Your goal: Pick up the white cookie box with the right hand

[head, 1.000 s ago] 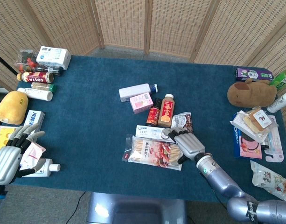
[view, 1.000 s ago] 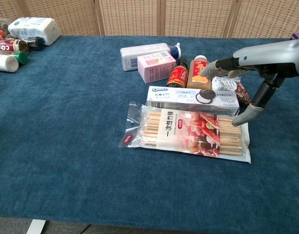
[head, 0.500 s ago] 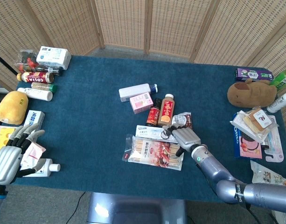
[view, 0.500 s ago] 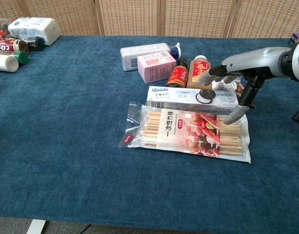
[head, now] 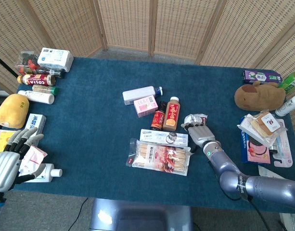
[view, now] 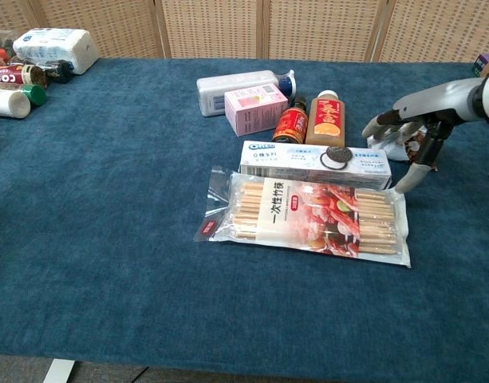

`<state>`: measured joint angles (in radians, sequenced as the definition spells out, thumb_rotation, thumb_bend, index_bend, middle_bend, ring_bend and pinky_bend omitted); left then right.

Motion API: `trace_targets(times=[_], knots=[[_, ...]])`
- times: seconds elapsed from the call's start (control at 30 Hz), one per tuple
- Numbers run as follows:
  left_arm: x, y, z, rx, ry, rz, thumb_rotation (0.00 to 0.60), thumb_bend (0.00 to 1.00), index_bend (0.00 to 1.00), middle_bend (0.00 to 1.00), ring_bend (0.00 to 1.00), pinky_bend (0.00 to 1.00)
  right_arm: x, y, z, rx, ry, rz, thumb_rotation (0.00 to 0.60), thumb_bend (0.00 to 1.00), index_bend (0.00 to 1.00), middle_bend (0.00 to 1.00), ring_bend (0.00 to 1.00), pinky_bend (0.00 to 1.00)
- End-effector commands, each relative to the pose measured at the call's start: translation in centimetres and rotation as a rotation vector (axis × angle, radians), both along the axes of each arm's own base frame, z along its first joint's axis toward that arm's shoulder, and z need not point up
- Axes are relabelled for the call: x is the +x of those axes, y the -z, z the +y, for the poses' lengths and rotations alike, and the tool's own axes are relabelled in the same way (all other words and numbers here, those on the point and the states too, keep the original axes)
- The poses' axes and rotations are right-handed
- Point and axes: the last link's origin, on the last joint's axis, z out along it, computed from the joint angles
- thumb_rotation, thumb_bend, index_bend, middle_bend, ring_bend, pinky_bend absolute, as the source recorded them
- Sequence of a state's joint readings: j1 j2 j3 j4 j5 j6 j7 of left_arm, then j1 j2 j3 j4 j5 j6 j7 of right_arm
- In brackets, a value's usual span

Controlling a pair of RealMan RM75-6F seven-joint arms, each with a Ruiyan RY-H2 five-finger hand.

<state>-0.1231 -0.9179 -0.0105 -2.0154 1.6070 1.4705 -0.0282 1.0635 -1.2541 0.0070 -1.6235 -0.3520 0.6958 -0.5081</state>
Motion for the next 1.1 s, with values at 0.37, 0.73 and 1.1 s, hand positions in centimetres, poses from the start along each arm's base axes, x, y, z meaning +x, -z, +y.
trace_targets(times=[0.37, 0.73, 1.1], knots=[[0.2, 0.6, 0.4, -0.014, 0.017, -0.012, 0.600, 0.33, 0.14, 0.00, 0.00, 0.00, 0.2, -3.8, 1.5, -0.078, -0.006, 0.017, 0.517, 0.05, 0.00, 0.00, 0.00, 0.00], [-0.8, 0.8, 0.4, -0.027, 0.021, -0.037, 0.600, 0.33, 0.13, 0.00, 0.00, 0.00, 2.9, -1.2, 3.1, -0.093, -0.066, 0.019, 0.516, 0.05, 0.00, 0.00, 0.00, 0.00], [-2.3, 0.4, -0.1, -0.018, -0.009, -0.054, 0.600, 0.33, 0.12, 0.00, 0.00, 0.00, 2.7, 1.2, 3.3, -0.123, -0.046, 0.050, 0.551, 0.05, 0.00, 0.00, 0.00, 0.00]])
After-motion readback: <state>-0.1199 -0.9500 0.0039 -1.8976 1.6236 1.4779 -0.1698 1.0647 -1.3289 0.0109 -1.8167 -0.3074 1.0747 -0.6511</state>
